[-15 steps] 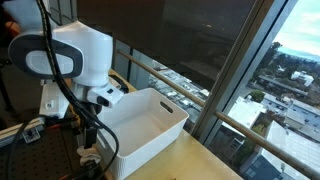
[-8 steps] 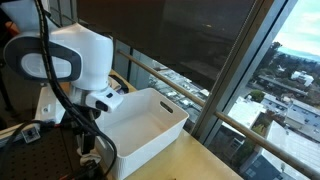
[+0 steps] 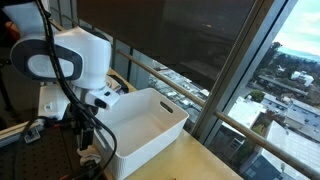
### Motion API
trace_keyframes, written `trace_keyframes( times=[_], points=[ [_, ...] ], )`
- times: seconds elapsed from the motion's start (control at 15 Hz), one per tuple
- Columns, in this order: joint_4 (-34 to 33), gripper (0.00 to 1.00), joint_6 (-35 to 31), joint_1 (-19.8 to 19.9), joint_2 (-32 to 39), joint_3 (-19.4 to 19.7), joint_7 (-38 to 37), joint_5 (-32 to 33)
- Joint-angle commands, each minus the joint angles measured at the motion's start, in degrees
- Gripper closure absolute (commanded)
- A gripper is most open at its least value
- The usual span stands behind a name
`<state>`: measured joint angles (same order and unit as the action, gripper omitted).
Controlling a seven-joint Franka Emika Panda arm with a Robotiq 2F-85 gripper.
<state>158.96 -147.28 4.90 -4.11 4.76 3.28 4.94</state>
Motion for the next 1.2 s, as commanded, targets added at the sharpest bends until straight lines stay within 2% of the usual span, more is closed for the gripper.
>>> trace_keyframes(
  times=[0.0,0.2,0.53,1.13],
  points=[
    [0.0,0.0,-1.1,-1.8,2.3,-1.4,-0.9,-2.4],
    [0.0,0.0,-3.2,-3.7,5.1,-3.1,-1.8,-5.3],
    [0.0,0.0,-10.8,-5.6,9.9,-5.7,-1.5,-9.5],
    [0.0,0.0,-26.2,-5.8,20.1,-5.1,-2.3,-6.3]
  ],
)
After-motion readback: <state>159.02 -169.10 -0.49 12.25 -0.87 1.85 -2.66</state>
